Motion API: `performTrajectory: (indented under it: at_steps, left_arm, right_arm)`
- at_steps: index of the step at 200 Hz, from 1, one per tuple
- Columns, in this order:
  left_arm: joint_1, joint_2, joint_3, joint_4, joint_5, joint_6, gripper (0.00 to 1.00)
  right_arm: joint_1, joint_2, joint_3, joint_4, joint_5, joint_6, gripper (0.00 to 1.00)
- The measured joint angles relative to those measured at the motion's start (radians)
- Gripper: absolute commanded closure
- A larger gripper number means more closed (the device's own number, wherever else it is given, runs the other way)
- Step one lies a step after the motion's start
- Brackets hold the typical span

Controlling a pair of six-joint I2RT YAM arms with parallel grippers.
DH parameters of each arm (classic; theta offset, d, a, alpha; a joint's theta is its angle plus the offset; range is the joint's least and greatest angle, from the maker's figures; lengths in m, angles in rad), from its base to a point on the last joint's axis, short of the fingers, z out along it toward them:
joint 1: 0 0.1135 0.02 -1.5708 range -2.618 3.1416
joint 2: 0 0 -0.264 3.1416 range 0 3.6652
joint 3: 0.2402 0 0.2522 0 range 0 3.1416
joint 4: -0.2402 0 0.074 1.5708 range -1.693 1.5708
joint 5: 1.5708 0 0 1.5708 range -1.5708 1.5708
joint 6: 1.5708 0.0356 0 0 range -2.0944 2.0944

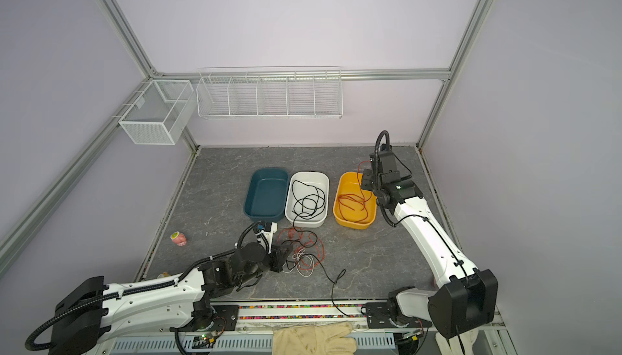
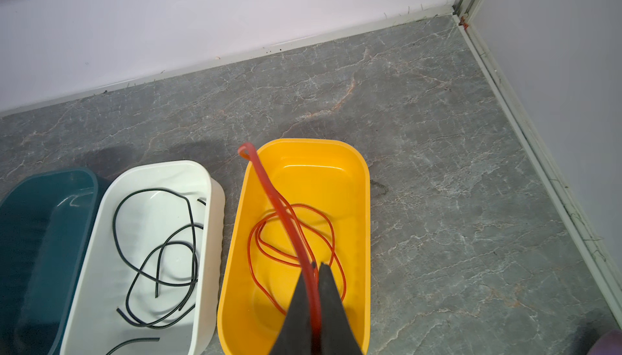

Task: Untangle the cables
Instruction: 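Lower the held red cable into the yellow tub with the right gripper, then open the right gripper to release the red cable in the yellow tub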

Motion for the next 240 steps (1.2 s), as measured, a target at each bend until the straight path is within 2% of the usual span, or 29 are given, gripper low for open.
performTrajectory:
  at_steps: [240]
  left_arm:
    - [0.000, -0.014, -0.001, -0.021, 0.000, 0.000, 1.00]
  right_arm:
    - [0.000, 0.257, -0.142, 0.168, -0.118, 0.089, 0.93]
